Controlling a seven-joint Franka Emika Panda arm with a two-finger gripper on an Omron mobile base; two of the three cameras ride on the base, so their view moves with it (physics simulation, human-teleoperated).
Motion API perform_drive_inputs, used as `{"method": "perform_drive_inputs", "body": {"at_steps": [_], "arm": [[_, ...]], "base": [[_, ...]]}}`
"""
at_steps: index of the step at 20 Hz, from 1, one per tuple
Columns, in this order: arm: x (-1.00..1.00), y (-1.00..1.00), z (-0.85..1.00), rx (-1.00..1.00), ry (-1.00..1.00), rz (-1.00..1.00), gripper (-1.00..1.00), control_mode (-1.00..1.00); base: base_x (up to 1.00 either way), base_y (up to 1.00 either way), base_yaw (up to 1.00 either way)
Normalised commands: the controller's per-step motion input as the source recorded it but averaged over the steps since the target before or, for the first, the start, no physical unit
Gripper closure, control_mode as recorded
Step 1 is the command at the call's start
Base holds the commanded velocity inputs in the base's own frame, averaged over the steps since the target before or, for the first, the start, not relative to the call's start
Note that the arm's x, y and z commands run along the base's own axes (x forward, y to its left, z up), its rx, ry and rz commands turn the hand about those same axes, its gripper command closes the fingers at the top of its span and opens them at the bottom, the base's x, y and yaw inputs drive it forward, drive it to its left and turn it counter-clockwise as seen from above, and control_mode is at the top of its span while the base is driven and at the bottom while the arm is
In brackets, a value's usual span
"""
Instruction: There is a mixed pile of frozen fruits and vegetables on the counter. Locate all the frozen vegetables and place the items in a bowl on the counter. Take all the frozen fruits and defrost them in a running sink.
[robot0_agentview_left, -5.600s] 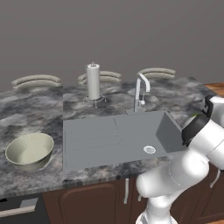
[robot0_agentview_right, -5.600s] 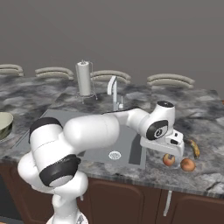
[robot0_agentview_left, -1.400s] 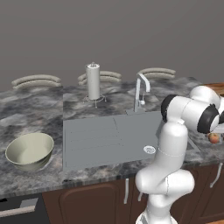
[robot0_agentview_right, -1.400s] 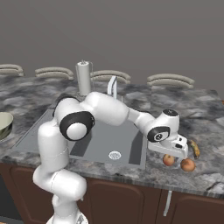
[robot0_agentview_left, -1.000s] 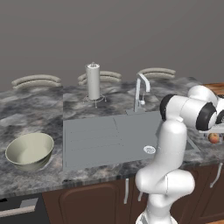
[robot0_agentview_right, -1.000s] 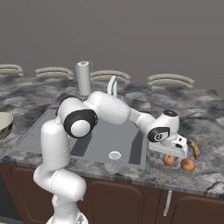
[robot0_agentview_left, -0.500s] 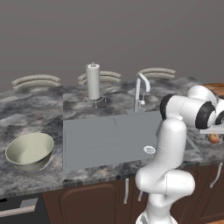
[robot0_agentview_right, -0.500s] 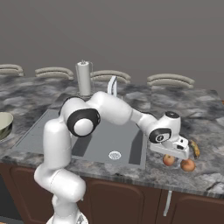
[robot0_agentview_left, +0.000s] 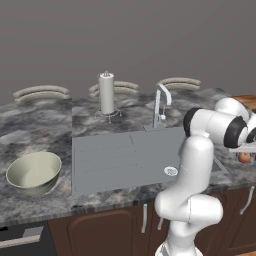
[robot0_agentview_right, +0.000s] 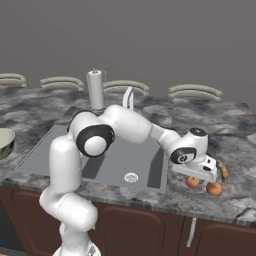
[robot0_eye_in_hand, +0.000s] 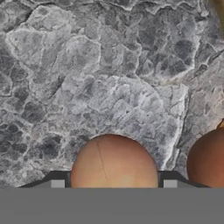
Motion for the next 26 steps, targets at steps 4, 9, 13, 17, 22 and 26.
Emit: {"method": "perform_drive_inputs", "body": {"at_steps": [4, 9, 13, 17, 22, 26], "arm": [[-0.04, 0.07, 0.04, 0.00, -0.16, 0.00, 1.00, -1.00], [-0.11, 0.17, 0.15, 0.00, -0.22, 0.00, 1.00, -1.00], [-0.15, 0.22, 0.26, 0.00, -0.24, 0.00, 1.00, -1.00], [-0.16, 0.25, 0.32, -0.02, -0.21, 0.00, 1.00, -1.00], [-0.07, 0.22, 0.35, -0.01, -0.08, 0.00, 1.00, -1.00], [-0.05, 0.10, 0.40, 0.00, 0.00, 0.00, 1.00, -1.00]], "base": [[0.00, 0.00, 0.00], [0.00, 0.00, 0.00], [0.00, 0.00, 0.00], [0.00, 0.00, 0.00], [0.00, 0.00, 0.00], [0.00, 0.00, 0.00]]}}
